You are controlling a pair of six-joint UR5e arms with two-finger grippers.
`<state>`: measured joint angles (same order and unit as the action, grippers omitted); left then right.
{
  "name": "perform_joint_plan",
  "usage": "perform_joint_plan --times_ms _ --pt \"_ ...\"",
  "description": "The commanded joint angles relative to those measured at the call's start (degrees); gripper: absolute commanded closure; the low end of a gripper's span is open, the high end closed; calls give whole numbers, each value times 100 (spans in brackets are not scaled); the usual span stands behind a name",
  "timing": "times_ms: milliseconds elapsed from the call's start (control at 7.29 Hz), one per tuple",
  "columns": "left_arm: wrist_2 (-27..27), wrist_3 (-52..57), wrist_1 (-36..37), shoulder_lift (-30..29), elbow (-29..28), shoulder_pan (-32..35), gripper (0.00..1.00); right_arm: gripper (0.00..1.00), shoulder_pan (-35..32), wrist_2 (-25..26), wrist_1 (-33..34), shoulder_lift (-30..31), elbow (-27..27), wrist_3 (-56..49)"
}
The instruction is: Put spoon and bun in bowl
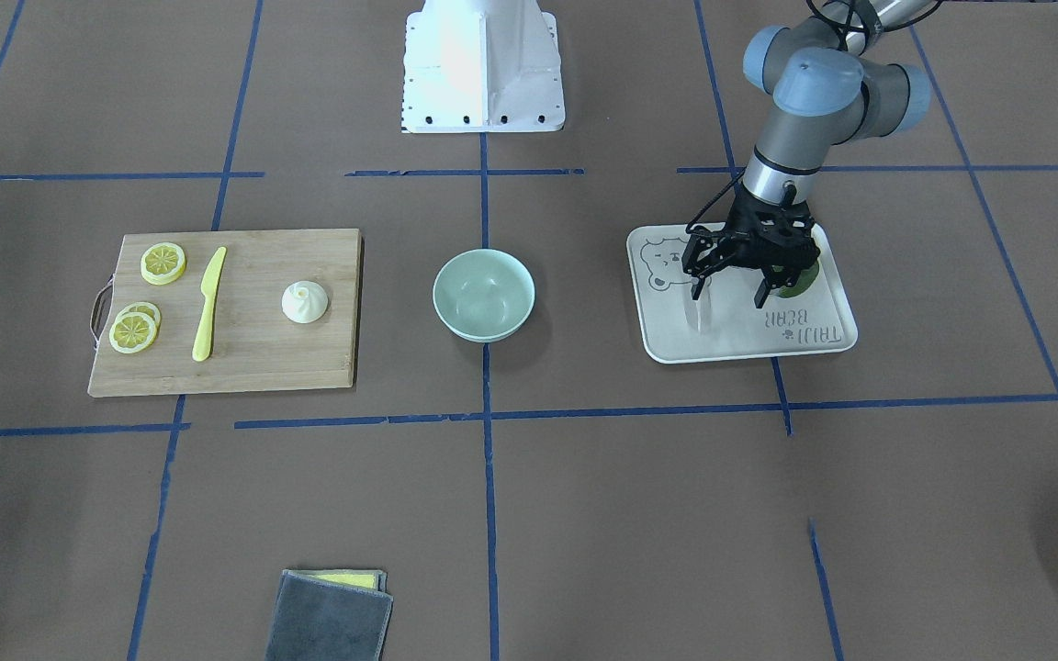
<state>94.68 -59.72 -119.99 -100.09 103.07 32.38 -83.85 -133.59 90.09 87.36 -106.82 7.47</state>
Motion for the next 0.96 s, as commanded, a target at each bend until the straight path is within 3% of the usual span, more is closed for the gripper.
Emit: perform_joint_plan --times_ms 0,275,412,549,686,824 --pt "-81 -75 2 -107 -181 -161 34 0 0 0 0 1 3 0" --pt "-73 -84 11 -107 -191 -240 38 0 0 0 0 1 12 0" --pt "-81 -206 11 -107 -191 -276 49 0 0 0 0 -8 12 0" --pt "-73 -303 11 -107 -182 -311 64 0 0 0 0 1 12 0" --pt "-73 -313 11 -98 -173 -311 94 0 0 0 0 -8 12 0" --pt "-81 -321 11 -90 -164 -302 100 0 0 0 0 -8 3 0"
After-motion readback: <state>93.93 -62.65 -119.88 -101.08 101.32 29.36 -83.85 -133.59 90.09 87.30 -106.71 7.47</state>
